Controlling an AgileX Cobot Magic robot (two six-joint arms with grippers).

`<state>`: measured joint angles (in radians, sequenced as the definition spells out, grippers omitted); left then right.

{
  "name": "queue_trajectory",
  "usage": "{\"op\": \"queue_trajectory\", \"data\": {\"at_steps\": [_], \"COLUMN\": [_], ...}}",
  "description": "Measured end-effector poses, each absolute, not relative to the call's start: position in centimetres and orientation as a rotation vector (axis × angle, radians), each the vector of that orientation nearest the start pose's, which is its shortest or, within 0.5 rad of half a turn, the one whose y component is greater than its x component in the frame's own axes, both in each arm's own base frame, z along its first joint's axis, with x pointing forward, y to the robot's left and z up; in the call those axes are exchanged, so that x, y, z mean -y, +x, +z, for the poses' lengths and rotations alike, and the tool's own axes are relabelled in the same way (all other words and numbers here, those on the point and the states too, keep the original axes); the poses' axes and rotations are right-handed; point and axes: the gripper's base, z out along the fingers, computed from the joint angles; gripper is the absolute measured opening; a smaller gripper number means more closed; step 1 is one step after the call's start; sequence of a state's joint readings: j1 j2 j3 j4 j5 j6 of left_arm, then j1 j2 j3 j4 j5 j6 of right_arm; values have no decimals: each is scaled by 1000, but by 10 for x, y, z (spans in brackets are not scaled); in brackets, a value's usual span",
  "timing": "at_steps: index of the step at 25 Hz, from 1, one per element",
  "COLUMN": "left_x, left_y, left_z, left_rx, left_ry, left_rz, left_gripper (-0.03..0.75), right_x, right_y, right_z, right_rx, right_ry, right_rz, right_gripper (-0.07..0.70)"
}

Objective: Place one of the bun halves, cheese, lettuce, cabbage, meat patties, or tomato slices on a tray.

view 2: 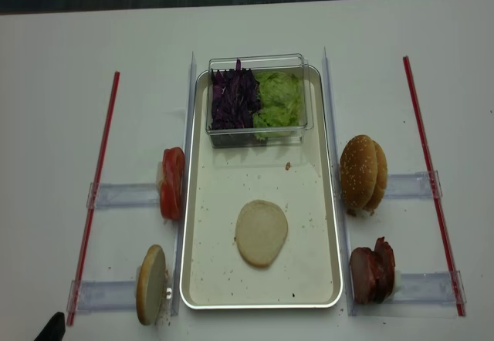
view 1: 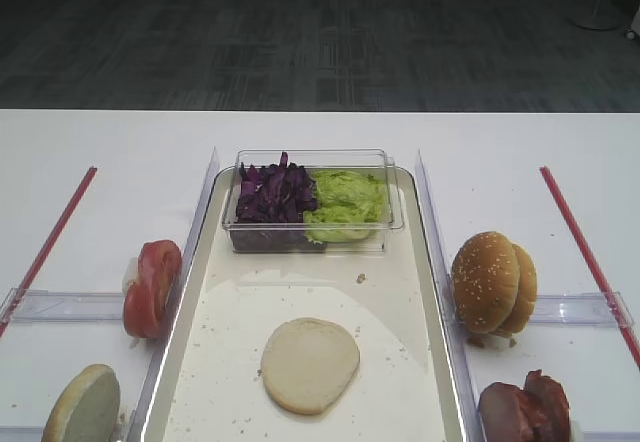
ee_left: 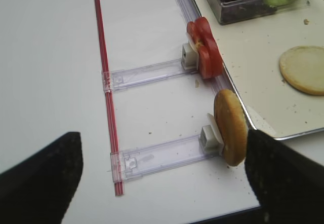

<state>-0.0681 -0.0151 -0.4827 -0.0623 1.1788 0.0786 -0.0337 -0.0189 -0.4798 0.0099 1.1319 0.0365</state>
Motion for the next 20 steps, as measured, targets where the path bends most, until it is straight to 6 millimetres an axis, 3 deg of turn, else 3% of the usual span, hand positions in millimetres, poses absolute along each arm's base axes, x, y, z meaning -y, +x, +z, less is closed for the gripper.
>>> {"op": "queue_trajectory", "data": {"at_steps": [20], "left_x": [4], "left_y": [-11], "left_z": [263], "left_rx": [-2157], "left_ry": [166], "left_rz": [-70], "left_gripper": [599], "right_x": [-1], "right_y": [-9], "right_z": [266], "right_rx": [-2115], "right_ry": [73], "right_rz": [14], "right_gripper": [571]}}
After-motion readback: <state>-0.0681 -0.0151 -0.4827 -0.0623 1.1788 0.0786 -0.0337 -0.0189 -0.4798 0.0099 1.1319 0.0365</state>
